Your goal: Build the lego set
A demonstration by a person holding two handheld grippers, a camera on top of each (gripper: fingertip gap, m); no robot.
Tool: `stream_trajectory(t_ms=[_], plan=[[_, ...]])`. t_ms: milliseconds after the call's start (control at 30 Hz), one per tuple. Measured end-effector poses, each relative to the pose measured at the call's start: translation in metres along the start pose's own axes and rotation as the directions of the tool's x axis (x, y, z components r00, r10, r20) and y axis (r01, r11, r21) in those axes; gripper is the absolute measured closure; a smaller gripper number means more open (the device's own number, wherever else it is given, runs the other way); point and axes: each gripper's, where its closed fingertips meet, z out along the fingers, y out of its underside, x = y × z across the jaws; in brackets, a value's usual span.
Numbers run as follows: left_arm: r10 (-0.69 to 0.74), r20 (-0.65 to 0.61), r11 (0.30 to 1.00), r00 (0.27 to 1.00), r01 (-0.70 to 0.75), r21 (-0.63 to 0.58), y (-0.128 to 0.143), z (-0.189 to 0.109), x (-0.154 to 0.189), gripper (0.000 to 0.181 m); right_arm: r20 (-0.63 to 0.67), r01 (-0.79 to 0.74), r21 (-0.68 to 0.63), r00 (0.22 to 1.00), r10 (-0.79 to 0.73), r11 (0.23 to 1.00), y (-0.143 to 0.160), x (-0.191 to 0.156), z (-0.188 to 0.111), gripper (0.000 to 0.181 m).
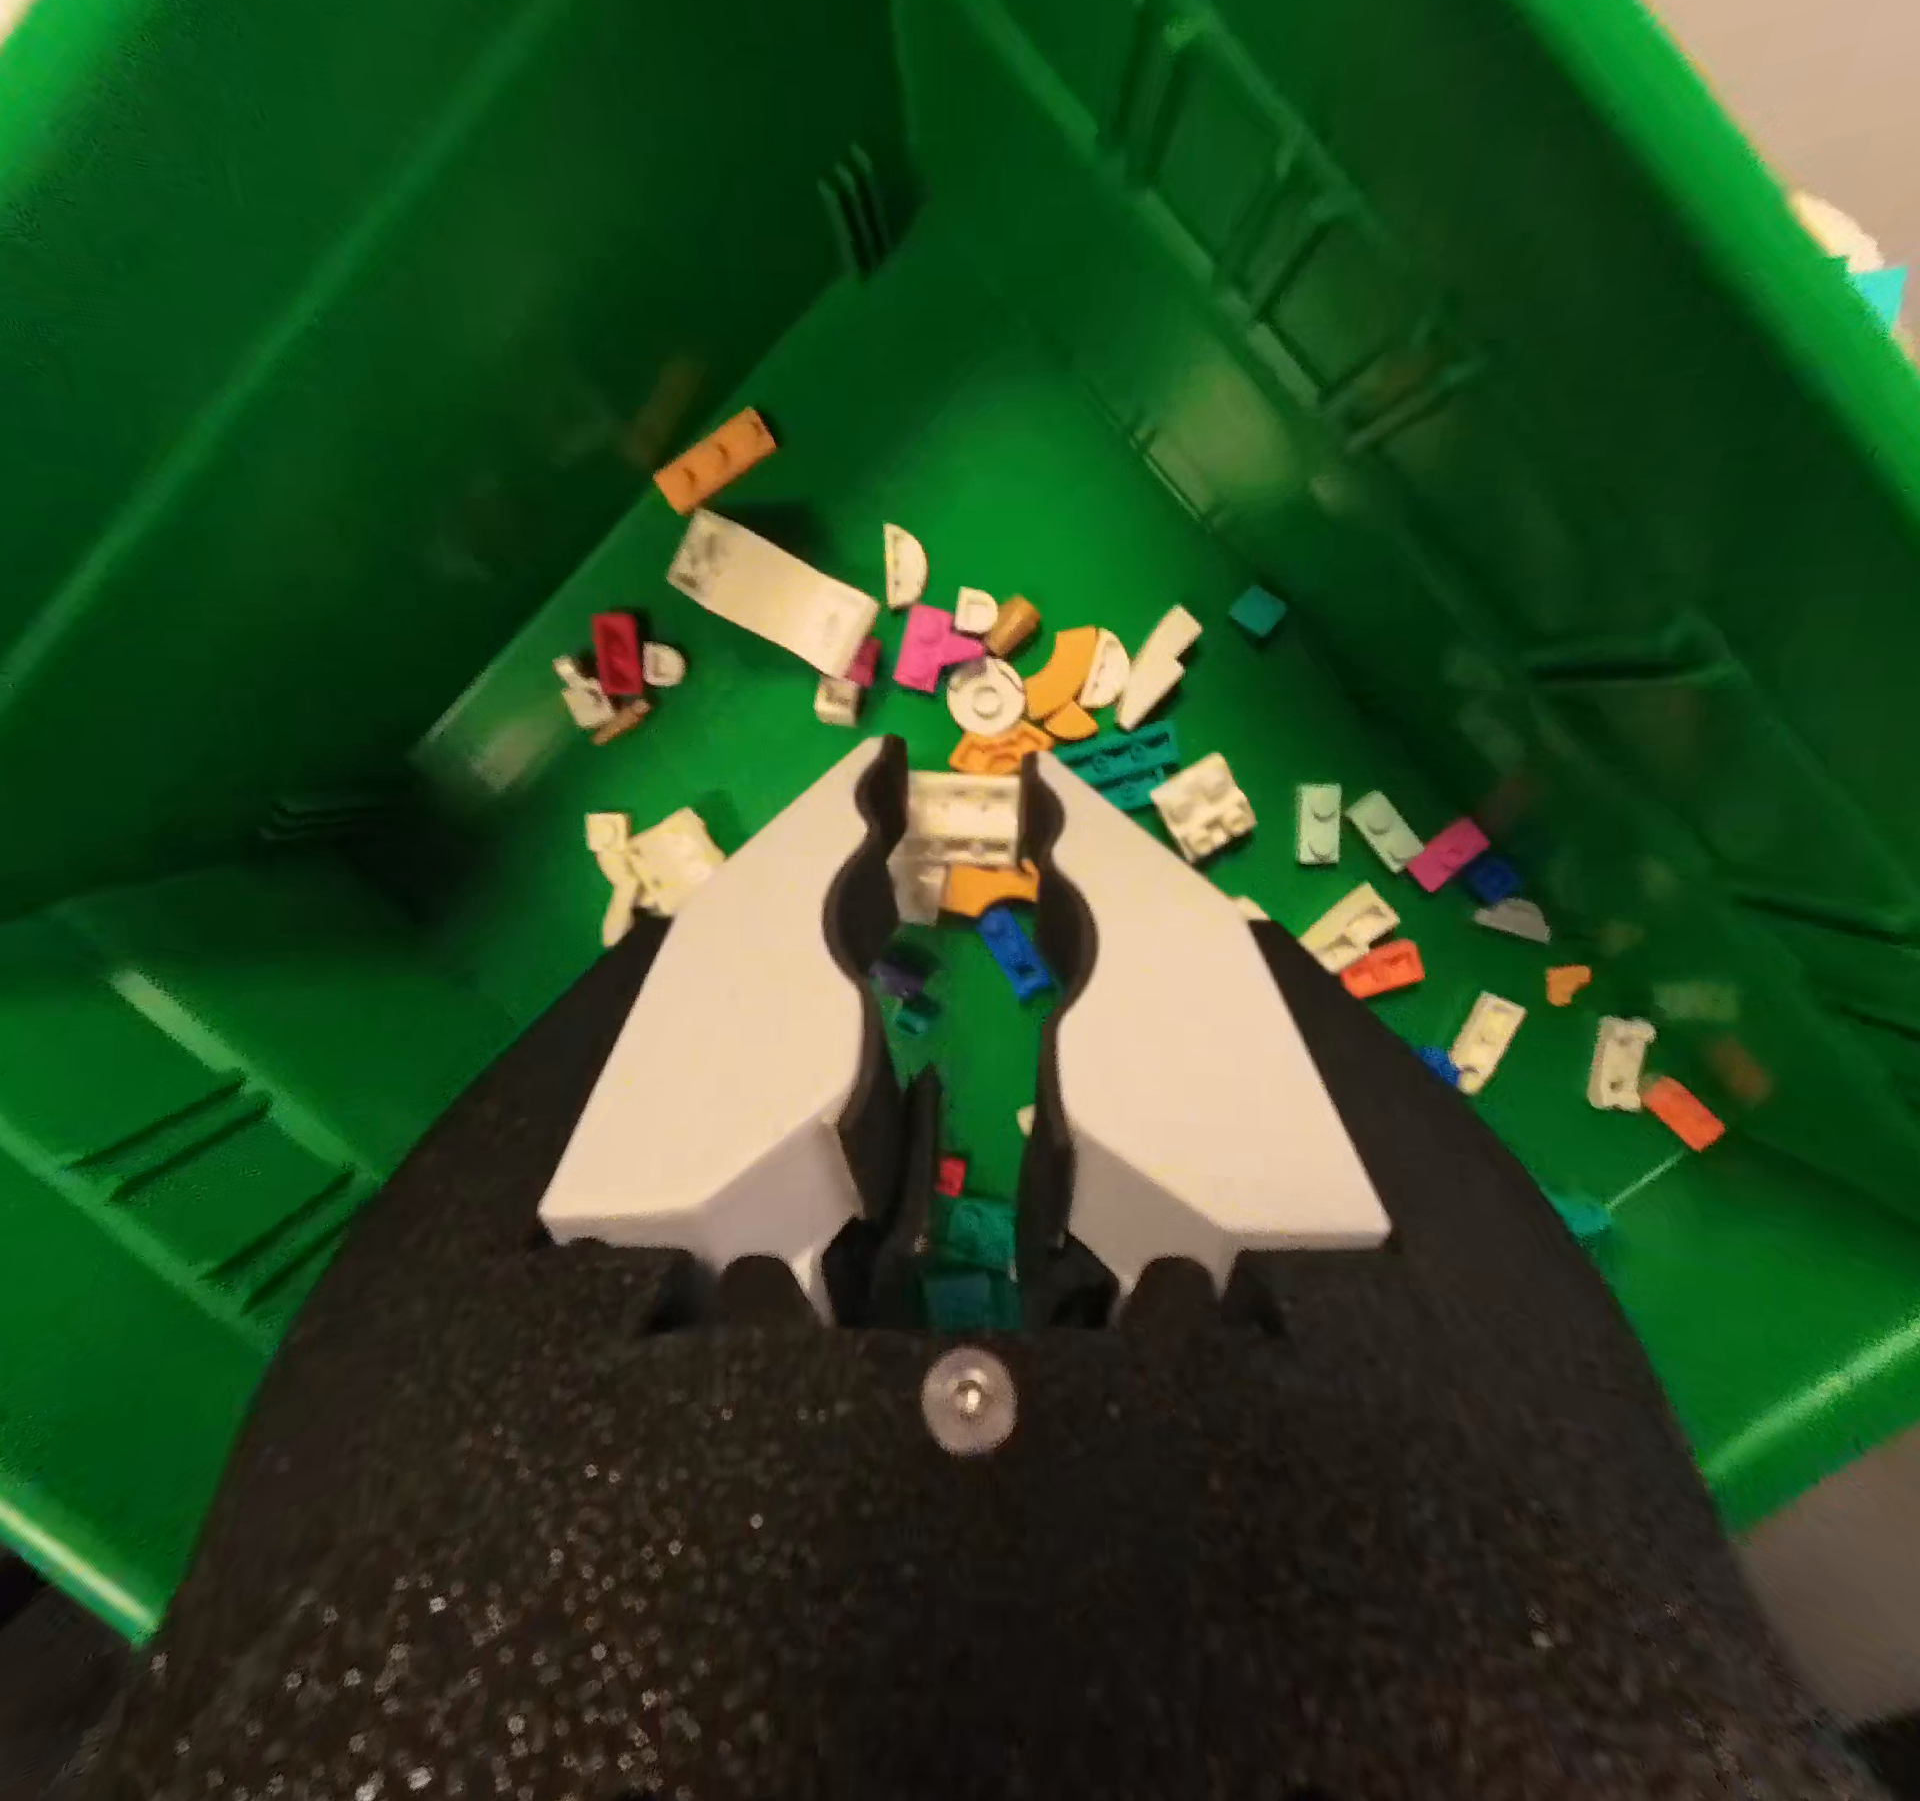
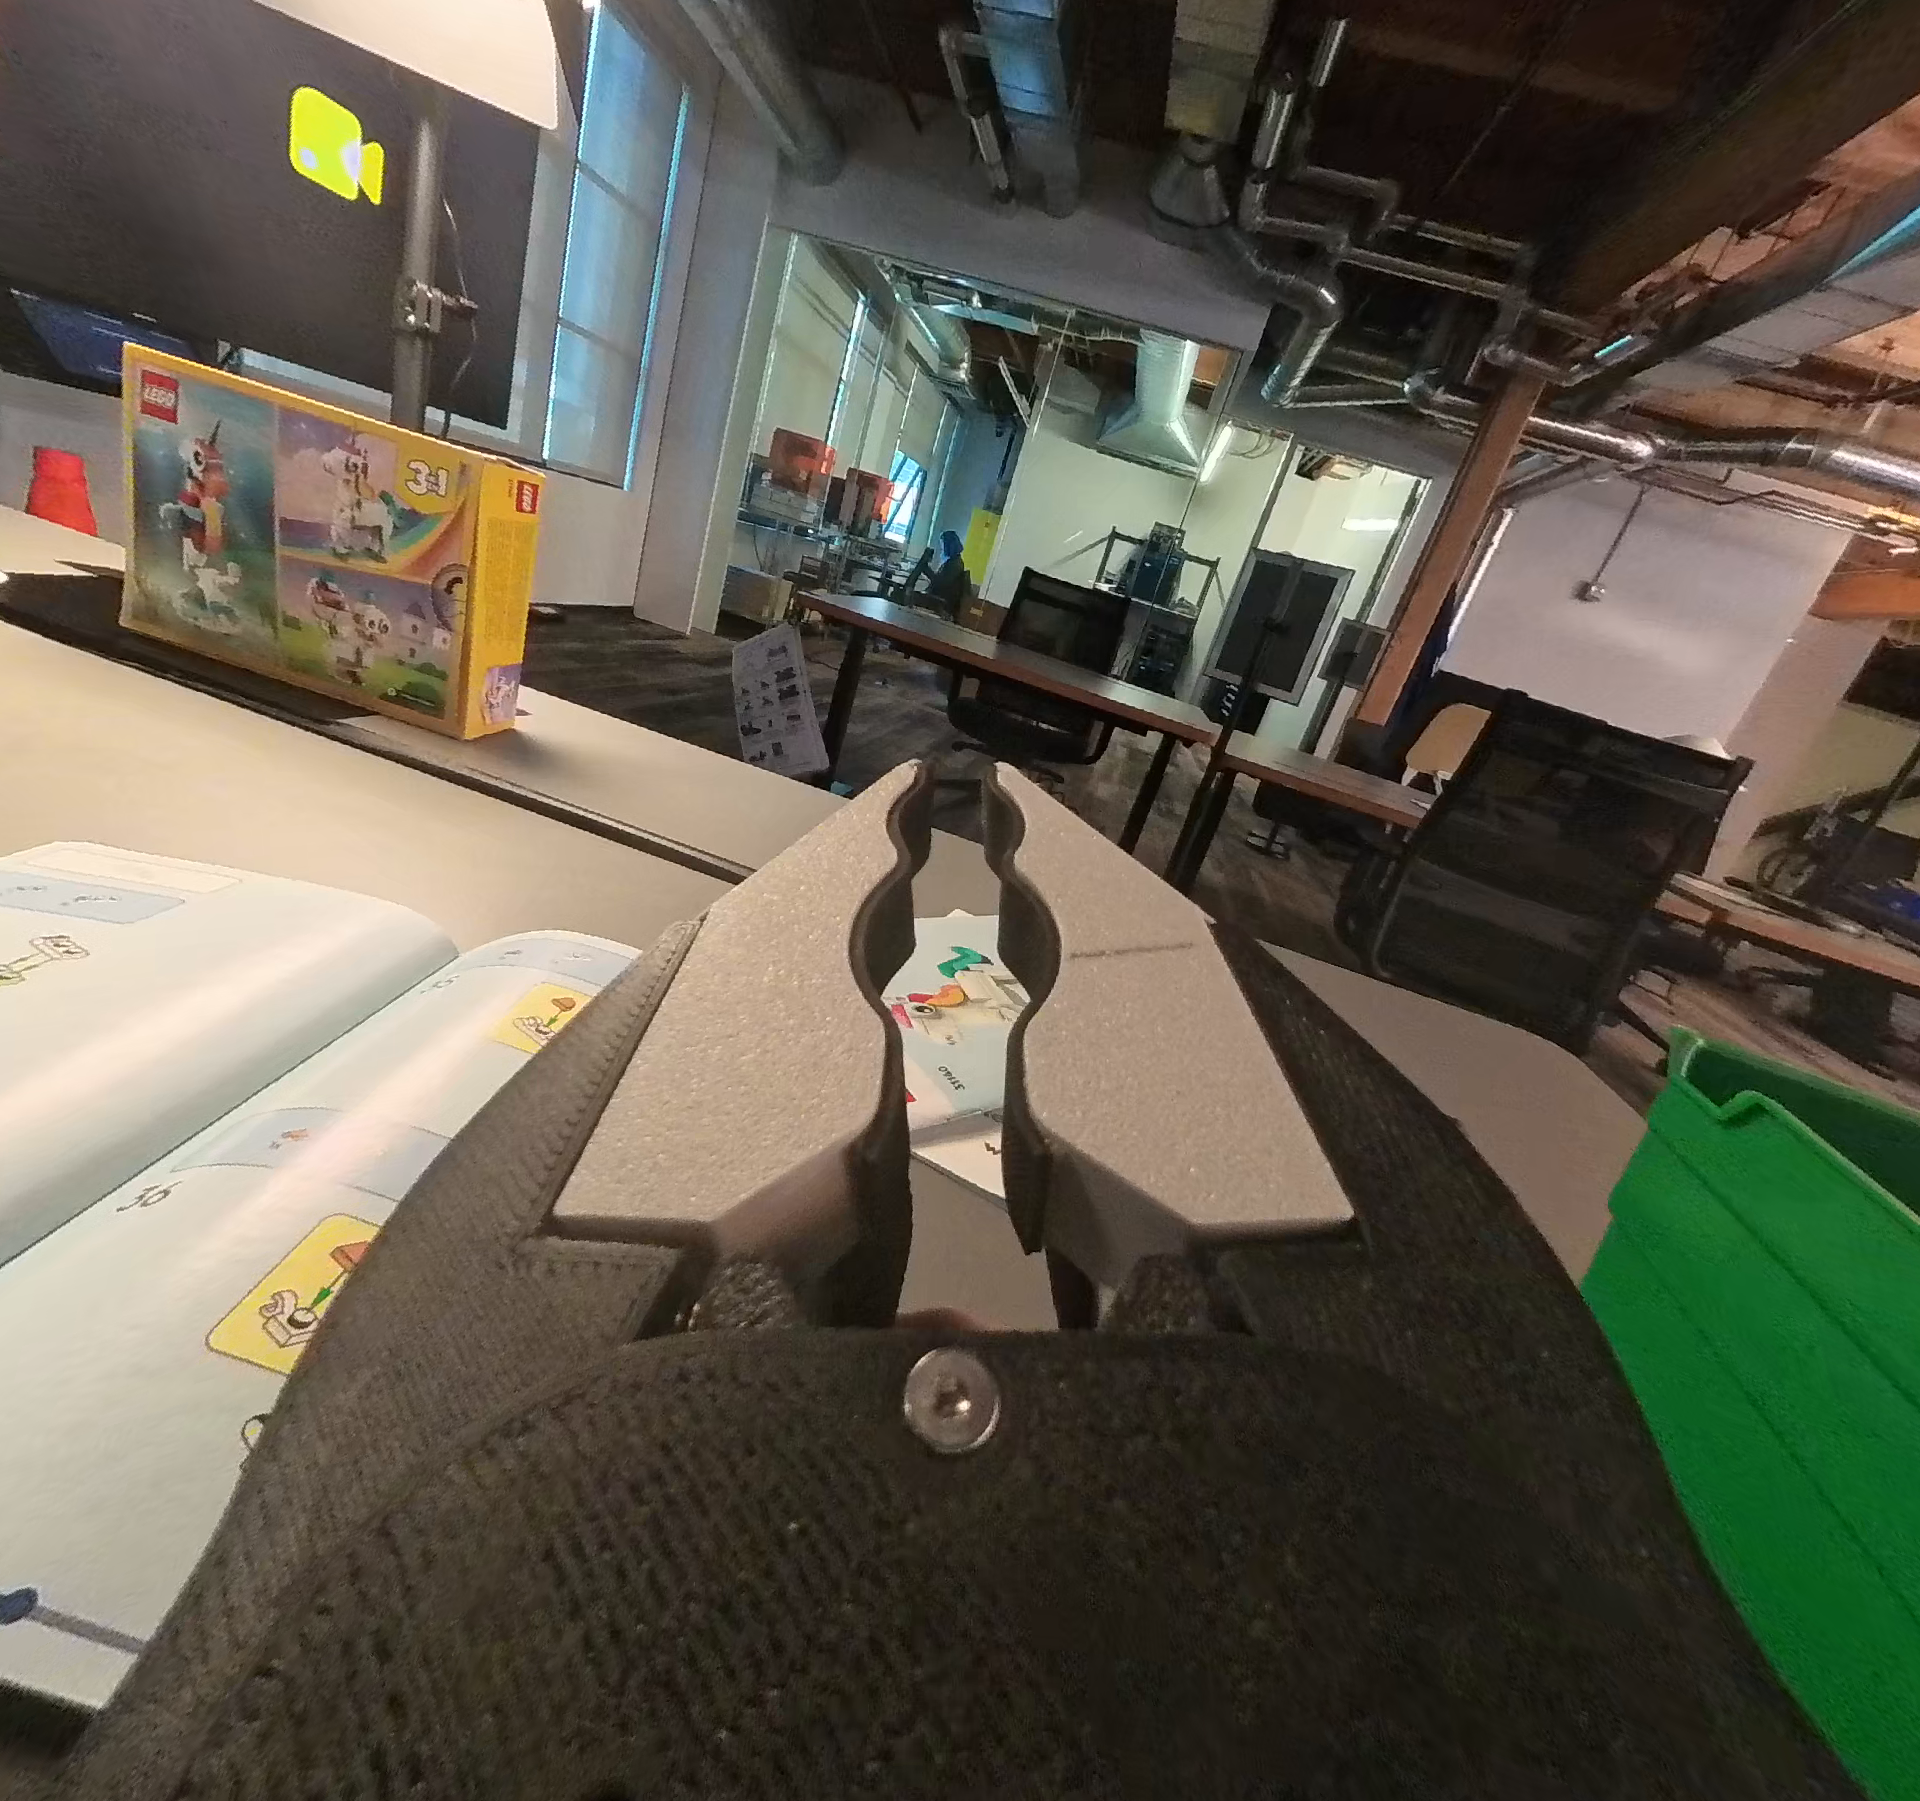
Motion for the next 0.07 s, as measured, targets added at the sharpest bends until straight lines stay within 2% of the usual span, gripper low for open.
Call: stream_trajectory(t_ms=[33,67], plan=[[0.009,-0.001,1.000,1.000,-0.009,-0.028,0.0049,0.0010,0.0026,0.162,0.000,0.000,0.000,1.000,0.000,1.000,0.0000,0.0000,0.0000,0.175],[0.020,0.007,0.998,1.000,-0.020,-0.062,0.0105,0.0018,0.0036,0.163,0.000,0.001,0.000,1.000,-0.001,1.000,0.0000,-0.0001,0.0001,0.175]])
